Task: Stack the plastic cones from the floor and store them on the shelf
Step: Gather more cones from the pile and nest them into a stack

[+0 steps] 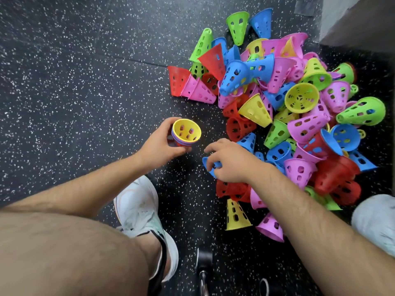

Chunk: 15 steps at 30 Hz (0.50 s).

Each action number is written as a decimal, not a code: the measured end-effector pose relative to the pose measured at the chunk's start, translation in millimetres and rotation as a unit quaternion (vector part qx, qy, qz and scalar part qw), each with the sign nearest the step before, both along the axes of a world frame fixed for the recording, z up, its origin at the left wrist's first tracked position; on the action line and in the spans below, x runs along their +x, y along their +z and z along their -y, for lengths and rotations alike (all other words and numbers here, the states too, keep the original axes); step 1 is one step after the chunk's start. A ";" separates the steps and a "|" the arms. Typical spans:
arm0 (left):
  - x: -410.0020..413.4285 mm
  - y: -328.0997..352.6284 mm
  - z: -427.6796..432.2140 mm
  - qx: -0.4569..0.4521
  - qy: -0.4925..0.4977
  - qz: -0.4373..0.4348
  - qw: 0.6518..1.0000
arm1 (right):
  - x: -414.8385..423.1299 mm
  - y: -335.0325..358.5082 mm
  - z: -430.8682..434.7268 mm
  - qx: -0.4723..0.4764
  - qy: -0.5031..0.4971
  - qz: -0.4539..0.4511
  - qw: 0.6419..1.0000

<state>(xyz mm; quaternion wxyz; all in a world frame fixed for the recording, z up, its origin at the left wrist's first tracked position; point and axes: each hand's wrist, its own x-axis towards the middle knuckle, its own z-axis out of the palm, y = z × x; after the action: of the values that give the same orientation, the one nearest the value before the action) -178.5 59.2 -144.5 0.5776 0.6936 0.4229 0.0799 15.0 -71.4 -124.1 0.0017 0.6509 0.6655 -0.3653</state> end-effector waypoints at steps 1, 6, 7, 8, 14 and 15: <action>-0.2 -0.4 0.9 0.001 -0.005 -0.002 1.000 | 0.6 0.3 2.1 -0.011 0.001 0.006 1.000; -3.6 0.8 2.8 0.008 -0.018 -0.008 1.000 | 3.3 7.6 7.5 -0.015 -0.075 -0.031 0.997; -4.0 1.6 3.4 0.008 -0.016 -0.007 1.000 | 4.6 8.8 7.1 -0.001 -0.098 -0.043 0.994; -4.4 2.9 4.1 0.007 -0.013 -0.006 1.000 | 6.3 10.0 6.0 0.022 -0.118 -0.053 0.991; -8.0 1.5 4.6 0.013 -0.010 -0.004 1.000 | 7.7 11.5 -4.3 0.202 -0.307 -0.102 0.925; -8.0 1.3 4.0 0.012 -0.011 -0.005 1.000 | 6.5 13.1 -7.3 0.230 -0.333 -0.102 0.909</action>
<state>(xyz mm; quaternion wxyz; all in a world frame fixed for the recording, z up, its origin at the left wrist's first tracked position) -186.5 55.3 -143.2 0.5680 0.7054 0.4173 0.0754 21.5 -64.0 -111.0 -0.3375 0.7762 0.4722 -0.2462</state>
